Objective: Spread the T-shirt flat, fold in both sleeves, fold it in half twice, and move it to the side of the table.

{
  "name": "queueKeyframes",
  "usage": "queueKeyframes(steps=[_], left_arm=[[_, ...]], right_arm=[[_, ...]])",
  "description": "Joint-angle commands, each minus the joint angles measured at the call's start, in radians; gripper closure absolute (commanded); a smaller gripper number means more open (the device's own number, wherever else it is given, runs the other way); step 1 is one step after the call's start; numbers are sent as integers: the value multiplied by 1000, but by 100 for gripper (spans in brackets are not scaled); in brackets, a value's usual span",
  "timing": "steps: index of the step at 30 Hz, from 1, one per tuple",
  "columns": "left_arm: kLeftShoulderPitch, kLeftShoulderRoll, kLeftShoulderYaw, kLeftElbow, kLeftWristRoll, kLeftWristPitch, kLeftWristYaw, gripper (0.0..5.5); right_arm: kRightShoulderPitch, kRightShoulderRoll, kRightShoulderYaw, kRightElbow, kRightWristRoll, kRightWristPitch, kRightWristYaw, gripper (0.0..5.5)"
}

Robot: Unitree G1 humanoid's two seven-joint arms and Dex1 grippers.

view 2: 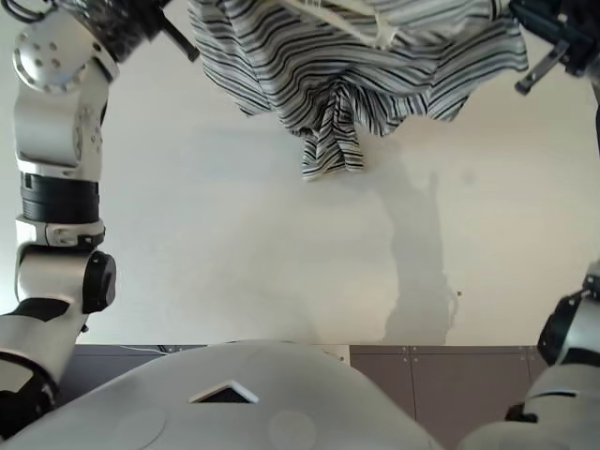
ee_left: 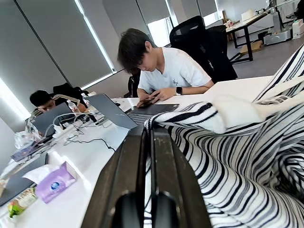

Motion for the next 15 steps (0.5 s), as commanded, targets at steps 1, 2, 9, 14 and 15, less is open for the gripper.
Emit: queueKeyframes(steps=[1,2,9,14,15], left_arm=[[-196,9,9,269,55,-121,39,537],[-241,11,9,342,67,-151,51,537],[-576,34,-33,891,206,-338,141,537],[-740,48,-88,1047,331,-329,231,537],[-763,48,-103,1061,359,-321,248,537]], right_arm=[[-278,75,87,315,-116,-101,-13,540],[-345,95,103,397,-142,-126,-23,540],[-698,218,183,855,-316,-209,-197,540],[-803,252,223,953,-416,-180,-346,540],[-824,255,232,964,-439,-168,-385,540]])
